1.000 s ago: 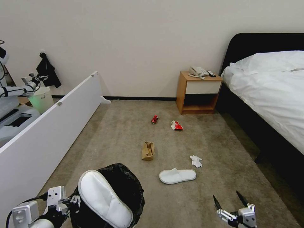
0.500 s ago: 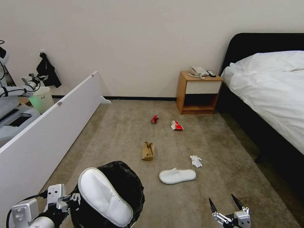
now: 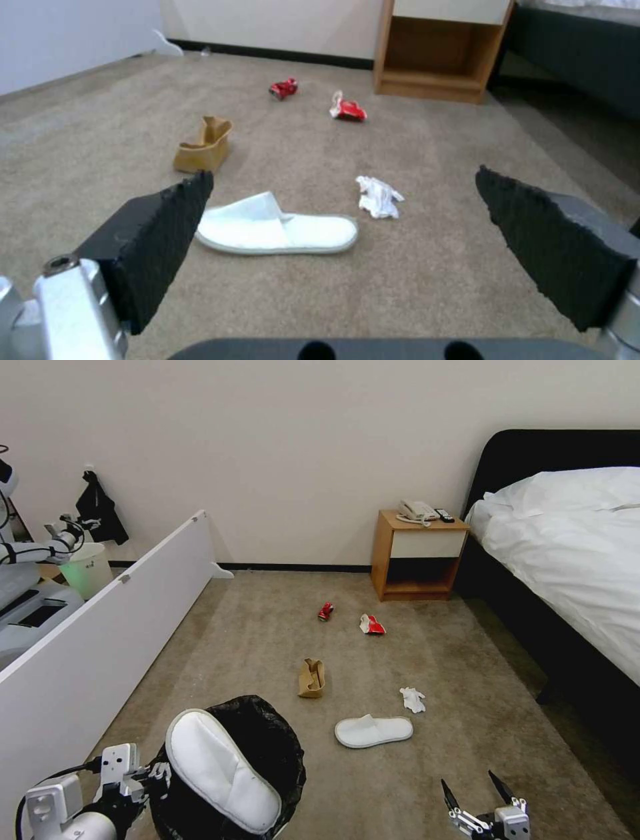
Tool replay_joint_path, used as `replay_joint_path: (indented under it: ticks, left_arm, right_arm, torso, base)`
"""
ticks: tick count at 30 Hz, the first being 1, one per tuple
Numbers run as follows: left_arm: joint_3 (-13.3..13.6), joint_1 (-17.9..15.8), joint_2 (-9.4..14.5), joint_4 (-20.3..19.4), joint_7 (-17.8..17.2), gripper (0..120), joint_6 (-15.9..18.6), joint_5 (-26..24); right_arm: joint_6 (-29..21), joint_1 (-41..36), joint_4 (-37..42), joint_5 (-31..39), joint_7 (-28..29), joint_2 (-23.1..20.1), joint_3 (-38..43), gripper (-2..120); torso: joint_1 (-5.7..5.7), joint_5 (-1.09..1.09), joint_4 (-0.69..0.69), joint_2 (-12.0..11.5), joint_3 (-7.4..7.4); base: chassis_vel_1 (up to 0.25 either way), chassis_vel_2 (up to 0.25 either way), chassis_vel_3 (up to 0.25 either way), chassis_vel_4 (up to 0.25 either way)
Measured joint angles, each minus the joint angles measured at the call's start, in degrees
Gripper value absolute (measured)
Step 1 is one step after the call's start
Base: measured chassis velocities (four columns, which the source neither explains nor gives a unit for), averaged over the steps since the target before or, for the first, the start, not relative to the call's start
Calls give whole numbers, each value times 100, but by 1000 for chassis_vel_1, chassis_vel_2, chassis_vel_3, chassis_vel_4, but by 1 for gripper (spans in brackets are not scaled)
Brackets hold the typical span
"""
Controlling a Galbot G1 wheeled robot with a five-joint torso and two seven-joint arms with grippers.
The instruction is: Pick up the trash bin, then pick up the garbage from the floor and place it into the trash bin.
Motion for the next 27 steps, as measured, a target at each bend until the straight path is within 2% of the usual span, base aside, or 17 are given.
replay_joint_path:
  ticks: [6, 27]
  left_arm:
    - [0, -1, -1, 0, 0, 4, 0, -4]
    - [-16, 20, -8, 0, -5, 4, 0, -22]
  right_arm:
    - [-3, 6, -22, 24, -37, -4, -4, 100]
    - [-130, -151, -302, -91, -97, -99, -100, 100]
  torso:
    - [0, 0, 0, 0, 0]
    - [0, 0, 1, 0, 0]
  base:
    - [0, 0, 0, 0]
    - [-56, 54, 56, -60]
